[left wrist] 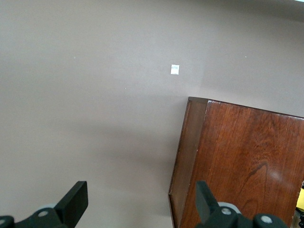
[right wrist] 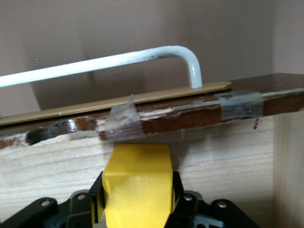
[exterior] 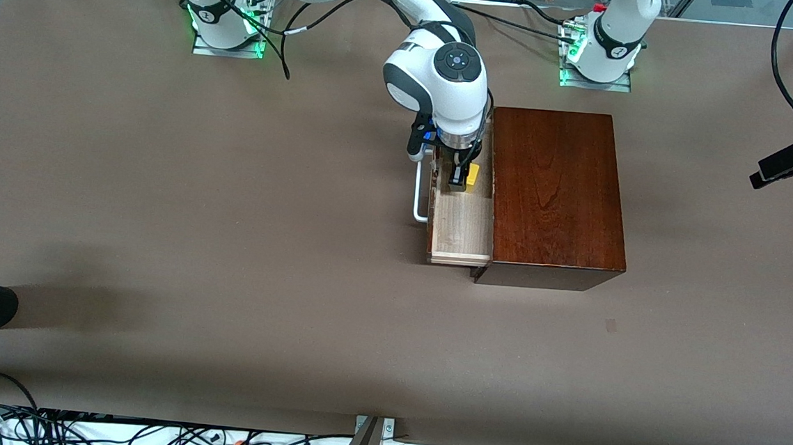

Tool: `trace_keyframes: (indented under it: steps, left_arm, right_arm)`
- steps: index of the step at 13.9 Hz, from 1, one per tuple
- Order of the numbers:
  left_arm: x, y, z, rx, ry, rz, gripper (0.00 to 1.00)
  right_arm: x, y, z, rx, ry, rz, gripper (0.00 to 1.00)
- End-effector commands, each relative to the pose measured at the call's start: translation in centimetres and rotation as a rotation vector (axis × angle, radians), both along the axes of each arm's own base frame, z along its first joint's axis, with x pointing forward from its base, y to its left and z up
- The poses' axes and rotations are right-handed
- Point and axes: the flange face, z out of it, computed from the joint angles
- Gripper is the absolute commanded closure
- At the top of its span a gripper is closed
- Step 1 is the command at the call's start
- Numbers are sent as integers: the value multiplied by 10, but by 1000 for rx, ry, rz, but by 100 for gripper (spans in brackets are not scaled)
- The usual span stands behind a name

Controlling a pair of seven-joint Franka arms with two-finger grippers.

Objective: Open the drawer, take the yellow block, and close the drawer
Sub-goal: 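Grasp the yellow cube with the right gripper and lift it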

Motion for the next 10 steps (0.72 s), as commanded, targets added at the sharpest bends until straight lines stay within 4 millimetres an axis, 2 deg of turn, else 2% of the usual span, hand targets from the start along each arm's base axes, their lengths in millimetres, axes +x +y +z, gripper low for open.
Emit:
trace_keyframes:
  steps: [1,4,5,7,9,10]
  left_arm:
    - [-10,9,6,-13,-9,-44,0]
    - [-4,14,-2,-14,5,-22,0]
    - [-4,15,-2,-15,7,-19,0]
    - [-4,14,-2,-15,8,-21,0]
    - [-4,13,-1,-13,5,-24,0]
    - [-4,11,0,-14,4,-27,0]
  right_arm:
    - [2,-2,28,-20,-1,-96,98]
    - [5,-6,77,-16,39,-100,98]
    - [10,-14,94,-4,54,-92,98]
    - [28,-39,136,40,54,-38,98]
    - [49,-72,166,37,37,73,98]
    - [59,-91,174,9,37,149,98]
